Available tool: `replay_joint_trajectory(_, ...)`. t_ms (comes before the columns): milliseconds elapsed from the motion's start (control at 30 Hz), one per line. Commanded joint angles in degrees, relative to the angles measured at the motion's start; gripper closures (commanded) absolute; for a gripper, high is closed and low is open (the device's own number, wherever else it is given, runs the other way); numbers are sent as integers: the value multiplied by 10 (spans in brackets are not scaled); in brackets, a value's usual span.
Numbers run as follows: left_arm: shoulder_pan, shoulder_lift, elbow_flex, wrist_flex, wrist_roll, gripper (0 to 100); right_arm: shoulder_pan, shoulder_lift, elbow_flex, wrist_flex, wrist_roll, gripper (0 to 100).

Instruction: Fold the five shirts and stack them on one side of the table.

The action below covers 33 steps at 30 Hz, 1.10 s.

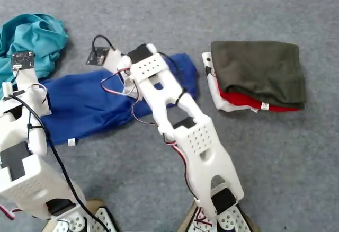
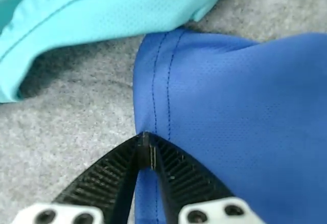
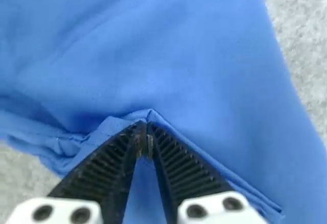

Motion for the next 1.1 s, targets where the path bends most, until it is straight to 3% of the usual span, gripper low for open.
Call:
replay_joint_trajectory(0, -4, 3, -20, -11, 4, 970, 1, 26, -57, 11, -6, 984)
replay_joint_trajectory(367, -4, 3, -20, -11, 4, 970, 59, 25, -367, 213, -6, 984)
replay_joint_trajectory(667, -4, 3, -20, -10, 4, 970, 137, 60, -328, 209, -6, 984)
replay_joint_trajectory(933, -4, 3, -20, -10, 4, 970, 147, 159, -333, 180, -6, 984)
replay_joint_trajectory(1067, -4, 3, -19, -9, 4, 970, 149, 159, -393, 216, -7, 984)
